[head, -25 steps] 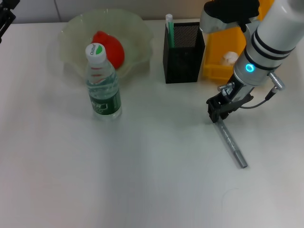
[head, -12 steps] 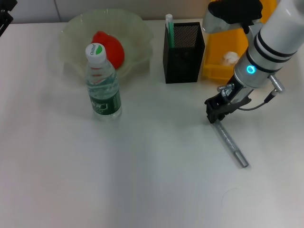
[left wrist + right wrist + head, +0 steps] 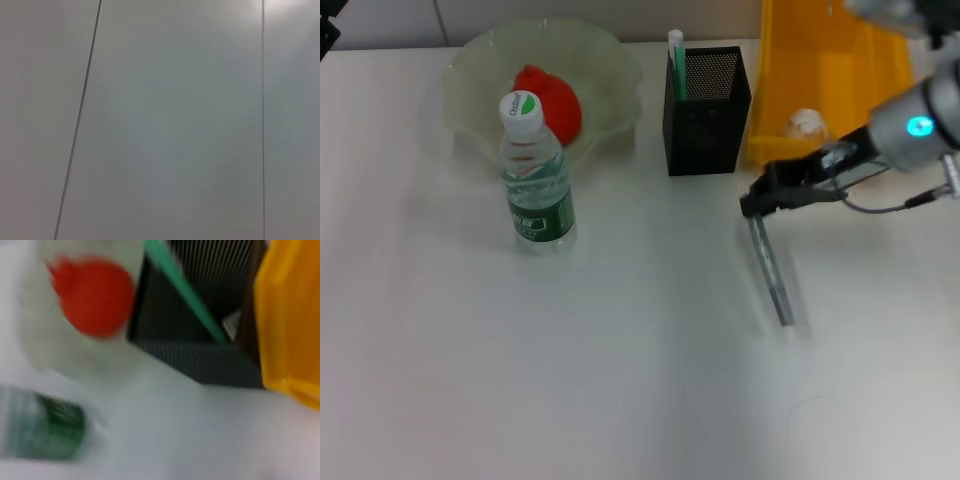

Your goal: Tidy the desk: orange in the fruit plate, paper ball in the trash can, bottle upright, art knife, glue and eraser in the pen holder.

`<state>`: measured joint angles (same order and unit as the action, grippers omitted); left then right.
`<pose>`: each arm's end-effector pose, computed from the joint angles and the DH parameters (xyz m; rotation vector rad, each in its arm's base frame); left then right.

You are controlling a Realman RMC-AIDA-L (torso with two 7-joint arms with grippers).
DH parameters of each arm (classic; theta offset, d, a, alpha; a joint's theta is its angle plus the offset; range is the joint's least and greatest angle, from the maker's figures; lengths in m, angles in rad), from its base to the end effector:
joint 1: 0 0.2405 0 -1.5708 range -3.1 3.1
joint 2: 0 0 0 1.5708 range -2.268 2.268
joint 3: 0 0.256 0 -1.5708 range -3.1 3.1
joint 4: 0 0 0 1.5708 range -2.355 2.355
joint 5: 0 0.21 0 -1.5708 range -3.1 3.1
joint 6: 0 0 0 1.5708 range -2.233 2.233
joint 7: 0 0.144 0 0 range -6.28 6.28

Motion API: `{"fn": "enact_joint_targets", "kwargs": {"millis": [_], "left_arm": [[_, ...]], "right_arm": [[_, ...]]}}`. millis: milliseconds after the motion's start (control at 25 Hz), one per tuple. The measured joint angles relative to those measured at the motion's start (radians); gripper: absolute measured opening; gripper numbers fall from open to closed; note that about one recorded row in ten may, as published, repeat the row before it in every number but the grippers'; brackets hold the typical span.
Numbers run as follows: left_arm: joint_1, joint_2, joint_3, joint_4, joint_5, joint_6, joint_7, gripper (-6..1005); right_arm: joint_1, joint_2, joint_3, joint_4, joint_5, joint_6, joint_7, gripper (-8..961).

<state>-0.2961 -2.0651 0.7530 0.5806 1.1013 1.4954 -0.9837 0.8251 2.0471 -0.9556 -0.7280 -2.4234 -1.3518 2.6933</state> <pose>-0.2971 0.3138 0.0840 -1.8684 -0.3815 -1.1568 0.2084 0.4025 -0.0171 -2.3272 1.7388 0.0242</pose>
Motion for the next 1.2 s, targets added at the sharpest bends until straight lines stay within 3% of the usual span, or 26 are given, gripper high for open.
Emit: {"fn": "enact_joint_targets", "kwargs": {"millis": [80,120,160,200,240,280,320,400,520,560,720,1000,1200], "left_arm": [[-0.004,0.0,-0.005,0.001,0.0,0.009,-0.001,582],[-0.006,0.0,-0.009,0.001,0.0,0.009,-0.001,582],[-0.009,0.0,-0.013,0.0,0.0,0.01,-0.001,582],[-0.009,0.0,-0.013,0.0,0.0,0.01,-0.001,582],[-0.018,0.0,-0.022,-0.006,0.0,0.009,-0.001,582],[-0.021,0.0,-0.023,-0.007,0.0,0.009,0.0,582],[-0.023,0.0,-0.023,-0.008,-0.001,0.009,0.002,582],[-0.028,-0.001,-0.023,-0.009,-0.001,0.009,0.004,582],[-0.044,-0.001,-0.018,-0.009,-0.001,0.01,0.008,582],[-0.049,-0.001,-0.017,-0.009,-0.001,0.01,0.008,582],[-0.06,-0.003,-0.015,-0.019,-0.001,0.01,0.011,582],[-0.051,-0.005,-0.018,-0.036,-0.001,0.014,0.013,582],[-0.051,-0.003,-0.022,-0.058,-0.001,0.019,0.023,582]], "right_arm": [[-0.053,-0.008,0.092,0.017,0.131,-0.006,-0.105,150],[-0.118,-0.015,0.173,0.06,0.316,-0.012,-0.249,150],[-0.118,-0.015,0.173,0.06,0.316,-0.012,-0.249,150],[-0.143,-0.018,0.201,0.086,0.407,-0.014,-0.315,150],[-0.205,-0.02,0.246,0.162,0.626,-0.016,-0.505,151],[-0.205,-0.02,0.246,0.162,0.626,-0.016,-0.505,151],[-0.245,-0.015,0.263,0.222,0.81,-0.02,-0.668,151],[-0.259,-0.008,0.266,0.242,0.885,-0.023,-0.745,151],[-0.273,0.029,0.267,0.306,1.135,-0.031,-1.071,151],[-0.273,0.029,0.267,0.306,1.135,-0.031,-1.071,151],[-0.185,0.037,0.26,0.452,1.281,0.001,-1.447,151],[-0.09,0.039,0.233,0.495,1.282,0.178,-1.631,151],[-0.044,0.039,0.185,0.506,1.279,0.28,-1.658,148]]}}
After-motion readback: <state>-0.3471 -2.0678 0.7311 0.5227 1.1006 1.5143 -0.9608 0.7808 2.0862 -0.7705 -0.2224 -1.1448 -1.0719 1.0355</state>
